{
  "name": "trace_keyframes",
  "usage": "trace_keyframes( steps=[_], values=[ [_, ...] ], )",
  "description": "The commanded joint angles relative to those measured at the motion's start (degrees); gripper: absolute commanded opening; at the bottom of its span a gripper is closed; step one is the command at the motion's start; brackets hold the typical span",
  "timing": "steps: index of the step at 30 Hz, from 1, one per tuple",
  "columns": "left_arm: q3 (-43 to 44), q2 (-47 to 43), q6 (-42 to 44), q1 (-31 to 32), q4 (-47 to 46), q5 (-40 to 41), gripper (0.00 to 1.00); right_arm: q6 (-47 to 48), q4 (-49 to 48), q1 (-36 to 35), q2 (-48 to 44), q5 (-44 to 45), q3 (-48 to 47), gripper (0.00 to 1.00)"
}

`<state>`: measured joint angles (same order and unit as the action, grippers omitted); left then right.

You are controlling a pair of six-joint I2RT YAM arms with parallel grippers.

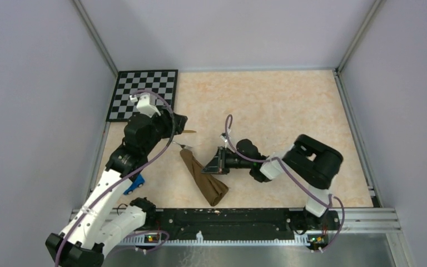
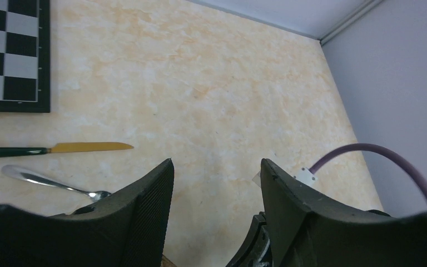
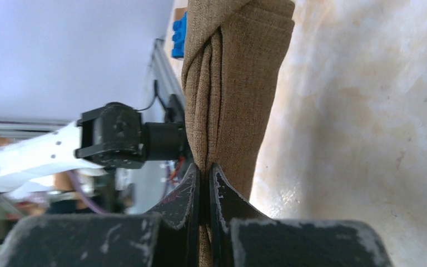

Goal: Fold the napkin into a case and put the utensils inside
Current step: Turn over the smaller rectangle-folded napkin at the center of the board.

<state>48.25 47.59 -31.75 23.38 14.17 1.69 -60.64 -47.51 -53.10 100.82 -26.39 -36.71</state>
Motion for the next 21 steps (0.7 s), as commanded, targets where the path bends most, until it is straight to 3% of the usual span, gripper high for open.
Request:
trace_keyframes(
  steps=[1, 6, 10, 12, 17, 21],
  values=[
    [0.9, 0.9, 1.5, -0.2, 3.8, 1.4, 0.64, -19.3, -32.4, 4.9, 10.7, -9.0, 5.6, 0.0],
    [-0.2, 2.9, 1.1, -0.2, 1.5, -2.3, 0.64, -19.1, -37.9, 9.6, 15.9, -10.4, 10.7, 0.0],
    [-0.7, 7.2, 1.2, -0.2, -0.3, -8.6, 0.65, -11.5, -28.8, 14.1, 13.5, -12.4, 13.4, 0.11],
    [-1.3, 10.3, 0.7, -0.2, -1.9, -12.5, 0.66, -4.6, -18.6, 16.2, 9.3, -12.3, 13.9, 0.22],
    [-4.0, 18.8, -1.4, -0.2, -8.6, -25.2, 0.63, 21.9, 29.4, 17.0, -7.9, -1.6, 7.8, 0.48],
    [-5.9, 25.7, -4.5, -0.2, -15.8, -31.2, 0.55, 32.7, 50.5, 16.4, -21.0, 7.6, 1.3, 0.52]
  ],
)
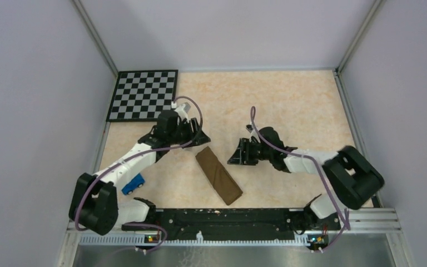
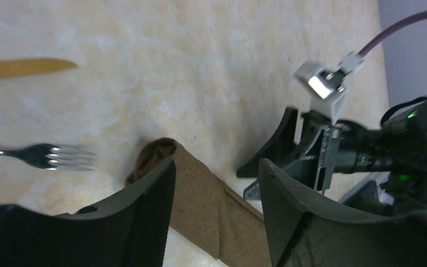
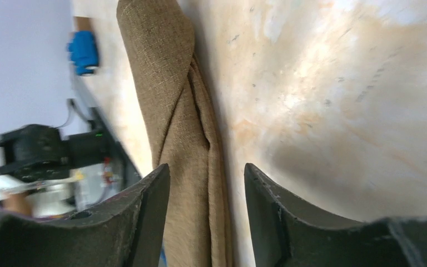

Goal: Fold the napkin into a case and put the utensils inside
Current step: Turn over the smaller rectangle-folded napkin at the center of the board, then smooth out the smaller rectangle-folded napkin at the center of the board, then rotate the smaller rectangle-folded napkin at the center of the board.

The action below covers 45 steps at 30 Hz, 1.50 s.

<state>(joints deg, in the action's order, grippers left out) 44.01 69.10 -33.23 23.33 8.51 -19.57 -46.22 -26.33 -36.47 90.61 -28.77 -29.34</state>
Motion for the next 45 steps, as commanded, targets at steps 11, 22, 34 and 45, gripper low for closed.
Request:
trace_keyframes(
  steps=[11, 22, 34, 45],
  values=[
    [-5.9, 21.1, -4.1, -0.1, -20.4, -4.8, 0.38, 13.0, 24.5, -16.4, -11.2, 5.0, -2.0, 0.26],
    [-1.5, 26.4, 0.9, -0.1, -16.7, -2.8, 0.39, 12.3, 34.6, -22.0, -14.4, 15.2, -9.9, 0.27],
    [-1.3, 5.6, 3.4, 0.0, -3.4, -3.3, 0.64, 6.3, 22.0, -19.4, -8.6, 19.0, 2.2, 0.37],
    [-6.4, -5.5, 4.4, -0.1, 0.6, -1.3, 0.69, 13.6, 44.3, -1.6, -17.8, 33.3, -4.8, 0.48]
  ],
)
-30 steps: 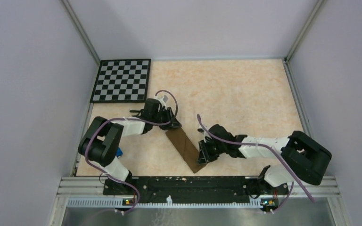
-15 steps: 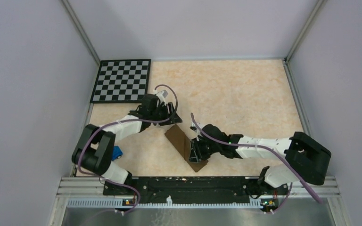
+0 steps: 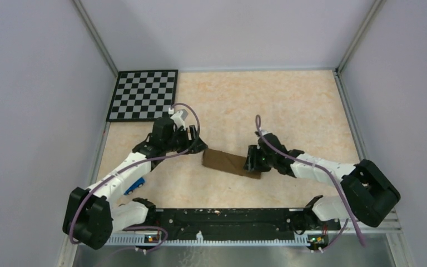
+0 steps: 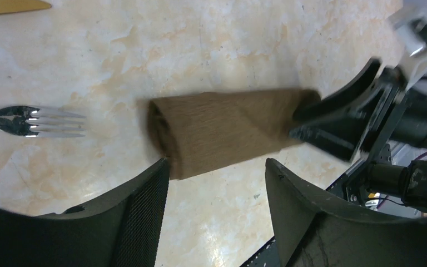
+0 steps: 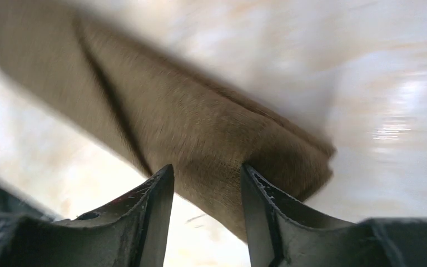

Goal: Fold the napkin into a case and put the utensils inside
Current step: Rotate the smaller rectangle-folded napkin at the center of the board.

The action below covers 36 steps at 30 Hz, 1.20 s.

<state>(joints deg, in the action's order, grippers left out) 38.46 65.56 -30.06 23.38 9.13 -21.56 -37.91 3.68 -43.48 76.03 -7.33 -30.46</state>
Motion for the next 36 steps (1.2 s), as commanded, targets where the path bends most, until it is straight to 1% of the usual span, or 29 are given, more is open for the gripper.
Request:
trace_keyframes(
  steps=[1, 2, 4, 5, 7, 8, 9, 11, 16, 18, 21, 24, 26, 28, 30, 31, 33, 35, 36],
  values=[
    [-0.7, -1.1, 1.1, -0.2, -1.2, -0.3, 0.7, 6.9, 16.0, 5.4, -4.4, 12.6, -6.1, 0.49],
    [-0.5, 0.1, 1.1, -0.2, -2.6, -1.7, 0.7, 8.2, 16.9, 5.4, -5.7, 12.0, -8.1, 0.5],
    [0.5, 3.9, 1.1, -0.1, -5.6, -4.3, 0.72, 9.0, 16.5, 5.4, -7.9, 3.9, -10.0, 0.53],
    [1.7, 6.5, 1.0, -0.1, -6.6, -5.6, 0.74, 7.7, 15.4, 5.4, -8.3, -0.7, -9.9, 0.53],
    [4.4, 12.3, 1.8, -0.1, -8.6, -8.5, 0.75, 3.4, 10.5, 5.1, -8.9, -10.5, -7.0, 0.53],
    [6.8, 15.7, 2.2, 0.0, -8.7, -9.8, 0.76, 0.6, 7.3, 5.1, -9.3, -13.9, -4.3, 0.53],
    [8.1, 18.7, 2.3, 0.1, -10.6, -11.1, 0.78, -2.2, 3.7, 5.1, -9.9, -15.9, -1.4, 0.53],
    [10.6, 24.2, 2.5, 0.9, -12.9, -13.2, 0.79, -6.5, -1.3, 5.2, -11.3, -16.2, 4.4, 0.54],
    [16.6, 32.9, 5.4, 3.9, -12.6, -12.4, 0.81, -10.4, -3.2, 8.2, -13.4, -13.5, 10.2, 0.55],
    [18.8, 35.8, 7.4, 5.1, -11.1, -12.5, 0.81, -10.7, -4.6, 12.4, -13.6, -13.7, 12.0, 0.56],
    [20.3, 39.4, 8.8, 6.8, -9.4, -12.5, 0.79, -9.5, -8.8, 21.3, -12.5, -16.5, 14.0, 0.56],
    [17.8, 39.5, 7.3, 10.4, -10.3, -12.1, 0.76, -5.8, -10.5, 30.0, -7.3, -20.5, 10.8, 0.56],
    [14.6, 37.7, 4.8, 15.0, -14.1, -10.7, 0.75, -2.8, -10.0, 34.0, -2.7, -21.7, 5.9, 0.56],
    [12.1, 36.8, 0.1, 20.4, -18.4, -10.9, 0.75, 0.1, -8.9, 36.6, 2.7, -21.3, 0.3, 0.56],
    [9.1, 36.8, -8.5, 25.7, -26.2, -10.9, 0.76, 3.7, -4.6, 38.6, 8.2, -22.1, -7.1, 0.55],
    [8.5, 37.6, -11.5, 28.2, -29.8, -10.8, 0.76, 5.5, -0.7, 39.5, 10.0, -21.2, -11.5, 0.55],
    [9.5, 39.9, -15.8, 31.7, -34.3, -10.6, 0.77, 9.3, 6.4, 40.6, 10.5, -15.6, -16.4, 0.55],
    [10.4, 41.8, -19.1, 33.3, -38.4, -11.6, 0.77, 12.8, 11.8, 40.8, 6.2, -6.5, -18.6, 0.55],
    [10.2, 42.0, -20.3, 33.4, -40.2, -11.6, 0.77, 14.0, 13.0, 40.9, 2.1, -3.4, -18.9, 0.55]
  ],
)
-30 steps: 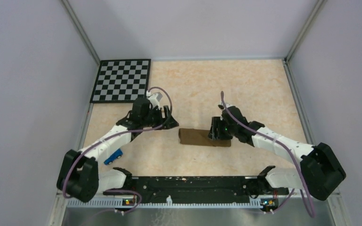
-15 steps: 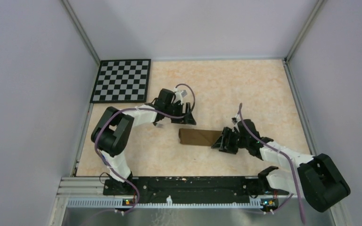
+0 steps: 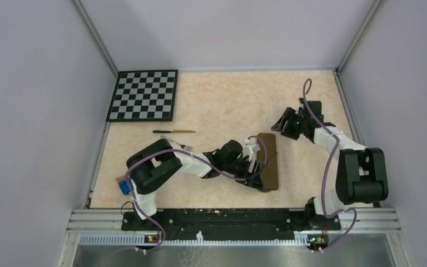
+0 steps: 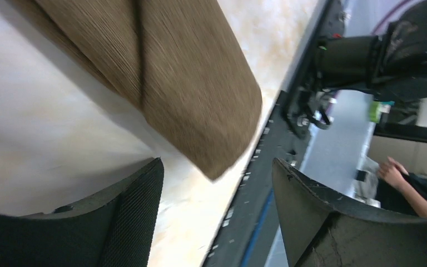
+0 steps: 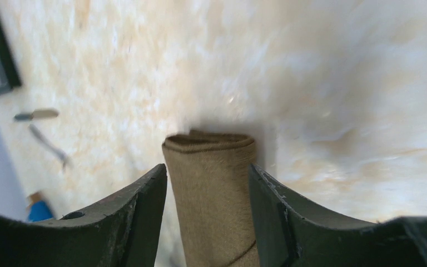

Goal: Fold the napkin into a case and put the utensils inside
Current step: Rotate the smaller rectangle-folded napkin at the center of the board, then move the smaller rectangle folded napkin to the center of the board.

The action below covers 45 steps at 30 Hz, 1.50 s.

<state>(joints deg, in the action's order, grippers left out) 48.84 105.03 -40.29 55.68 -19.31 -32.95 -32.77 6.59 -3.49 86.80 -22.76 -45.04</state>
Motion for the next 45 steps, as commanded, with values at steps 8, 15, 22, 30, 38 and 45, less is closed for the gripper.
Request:
trace_keyframes(
  steps=[8, 15, 22, 30, 38, 45],
  values=[
    [-1.1, 2.3, -14.3, 0.3, -10.9, 8.7, 0.73, 12.5, 19.5, 0.9, -23.6, 13.7, -6.5, 0.56],
    [9.0, 10.8, -11.5, -0.2, -6.9, 11.6, 0.56, 12.7, 22.2, 0.9, -29.7, 11.5, -6.3, 0.56],
    [21.5, 22.4, -11.8, 2.8, -6.2, 9.0, 0.39, 12.4, 24.9, 0.8, -34.3, 12.5, -7.1, 0.55],
    [39.1, 33.7, -10.3, 4.8, -0.8, 9.6, 0.33, 12.3, 28.1, 0.8, -38.8, 14.5, -9.3, 0.55],
    [50.5, 41.9, -14.9, 7.6, 0.3, 7.5, 0.31, 12.2, 29.3, 0.8, -40.7, 14.3, -10.3, 0.55],
    [57.1, 45.4, -16.7, 9.6, 1.6, 7.7, 0.29, 12.1, 29.7, 0.8, -41.3, 13.7, -10.5, 0.55]
  ],
)
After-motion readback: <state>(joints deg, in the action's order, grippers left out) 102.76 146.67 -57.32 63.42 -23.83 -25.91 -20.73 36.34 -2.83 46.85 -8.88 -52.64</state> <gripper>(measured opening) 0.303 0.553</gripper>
